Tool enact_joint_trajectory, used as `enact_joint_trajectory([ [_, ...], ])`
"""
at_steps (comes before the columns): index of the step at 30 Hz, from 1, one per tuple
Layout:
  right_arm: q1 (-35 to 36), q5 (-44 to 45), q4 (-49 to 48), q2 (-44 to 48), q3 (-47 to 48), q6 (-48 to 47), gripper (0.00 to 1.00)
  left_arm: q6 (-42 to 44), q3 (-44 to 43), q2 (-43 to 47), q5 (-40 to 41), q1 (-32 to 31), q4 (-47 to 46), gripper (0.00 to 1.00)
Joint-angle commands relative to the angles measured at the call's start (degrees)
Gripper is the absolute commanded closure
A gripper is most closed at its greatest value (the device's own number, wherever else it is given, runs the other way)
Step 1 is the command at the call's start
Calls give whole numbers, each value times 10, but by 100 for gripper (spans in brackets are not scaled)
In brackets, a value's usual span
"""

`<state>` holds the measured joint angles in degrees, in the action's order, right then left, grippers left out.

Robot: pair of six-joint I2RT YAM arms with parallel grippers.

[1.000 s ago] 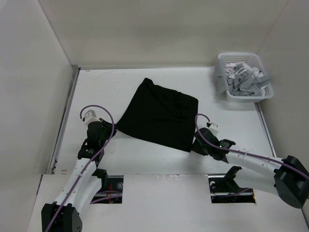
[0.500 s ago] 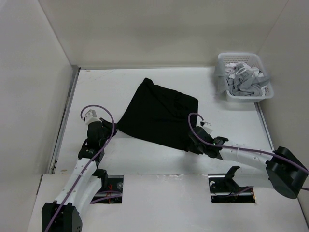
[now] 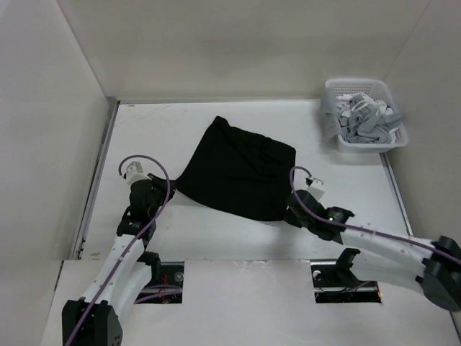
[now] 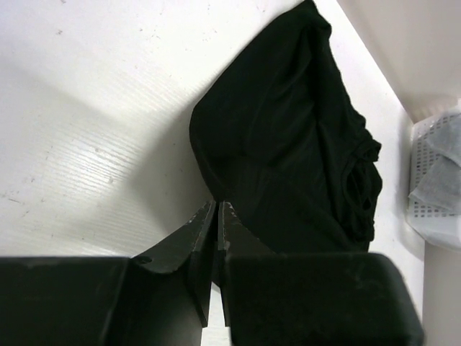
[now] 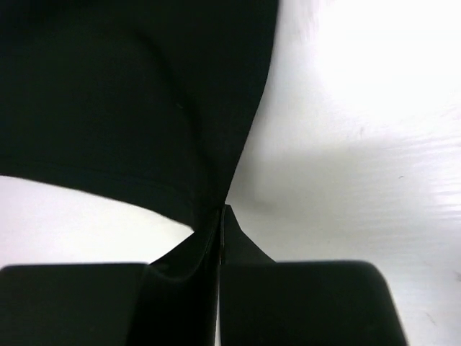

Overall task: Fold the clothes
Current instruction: Flatten the tank top out

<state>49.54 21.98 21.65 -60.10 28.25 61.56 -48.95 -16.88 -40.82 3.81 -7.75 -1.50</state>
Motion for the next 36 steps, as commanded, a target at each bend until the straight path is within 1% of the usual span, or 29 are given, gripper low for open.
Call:
enact_joint_trajectory([
  [1,12,118,58,127,74,-63,100,-26,-55,19,-6,-14,-42,97],
  [2,13,144,81,167,113,-91,100,-32,-80,28,-4,-23,-40,97],
  [5,25,194,103,222,222,-178,100,-42,-169,62,10,-56,-30,97],
  [7,52,233,101,230,316,-245,100,-41,-237,77,27,-76,-19,97],
  [9,89,282,82,219,409,-325,100,-31,-305,82,49,-91,-17,97],
  [12,154,351,10,184,540,-464,100,-13,-411,68,73,-107,-24,97],
  [13,176,365,-13,171,571,-501,100,-7,-444,60,79,-108,-27,97],
  [16,255,403,-120,126,662,-652,100,3,-537,39,86,-107,-32,97],
  [17,270,412,-160,113,680,-699,100,9,-563,30,88,-105,-32,97],
  [19,278,415,-222,88,701,-775,100,10,-601,15,85,-101,-32,97],
  [21,278,409,-261,72,693,-807,100,18,-622,-2,88,-100,-30,96],
  [22,274,406,-266,68,685,-807,100,20,-623,-9,90,-98,-31,96],
  [23,255,397,-270,60,669,-804,100,22,-619,-18,93,-96,-27,96],
  [26,174,355,-249,37,623,-744,100,32,-575,-53,106,-78,-24,96],
  [28,99,305,-211,10,608,-681,100,26,-545,-93,98,-51,-24,96],
  [30,0,204,-153,-33,603,-577,100,-3,-518,-140,78,-14,-32,96],
  [31,-54,150,-131,-59,610,-525,100,-24,-510,-168,62,7,-39,96],
  [33,-147,36,-113,-128,640,-451,100,-56,-515,-230,32,45,-57,96],
  [34,-183,-7,-108,-166,666,-426,100,-65,-532,-265,24,58,-61,96],
  [36,-227,-48,-94,-242,744,-411,100,-67,-599,-336,9,70,-59,96],
])
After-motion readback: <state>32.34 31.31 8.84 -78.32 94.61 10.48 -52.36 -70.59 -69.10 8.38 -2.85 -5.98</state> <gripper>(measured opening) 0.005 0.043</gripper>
